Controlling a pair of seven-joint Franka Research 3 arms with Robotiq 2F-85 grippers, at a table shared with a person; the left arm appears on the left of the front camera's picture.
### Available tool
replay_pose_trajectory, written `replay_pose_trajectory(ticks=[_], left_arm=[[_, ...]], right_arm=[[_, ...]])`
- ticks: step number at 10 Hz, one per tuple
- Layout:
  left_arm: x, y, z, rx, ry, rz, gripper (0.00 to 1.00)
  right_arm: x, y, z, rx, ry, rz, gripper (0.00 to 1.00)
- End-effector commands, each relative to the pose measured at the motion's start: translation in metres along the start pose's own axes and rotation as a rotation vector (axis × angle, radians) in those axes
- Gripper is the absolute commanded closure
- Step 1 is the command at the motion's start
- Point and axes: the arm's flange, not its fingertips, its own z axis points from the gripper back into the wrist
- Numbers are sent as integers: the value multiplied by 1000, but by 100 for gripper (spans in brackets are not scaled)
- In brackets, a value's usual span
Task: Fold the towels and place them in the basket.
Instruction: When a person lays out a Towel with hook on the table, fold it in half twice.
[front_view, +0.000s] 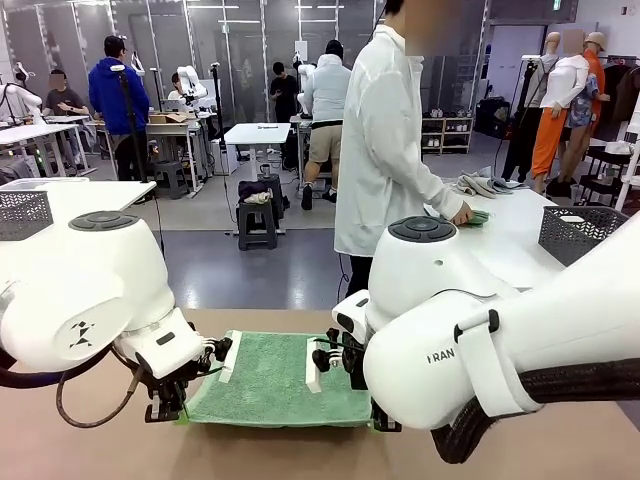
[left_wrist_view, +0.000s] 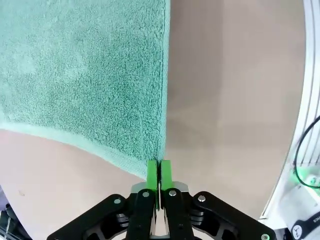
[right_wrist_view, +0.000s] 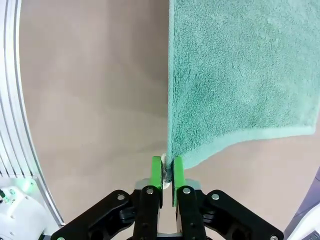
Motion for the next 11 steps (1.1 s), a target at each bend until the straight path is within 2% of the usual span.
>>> replay_pose_trajectory(ticks=[1, 3, 4, 7, 11], left_arm=[[2, 2, -1, -1, 2, 0, 100], [2, 2, -1, -1, 2, 0, 100], [0, 0, -1, -2, 1, 0, 96], [0, 47, 5, -148, -18, -26, 96], [10, 135, 20, -294, -21, -33, 96]], right_arm=[[0, 0, -2, 7, -2, -9, 100], [0, 0, -2, 7, -2, -9, 100], [-1, 0, -1, 3, 1, -2, 89], [2, -58, -3, 112, -7, 27, 89], [17, -146, 9, 237, 11, 26, 89]])
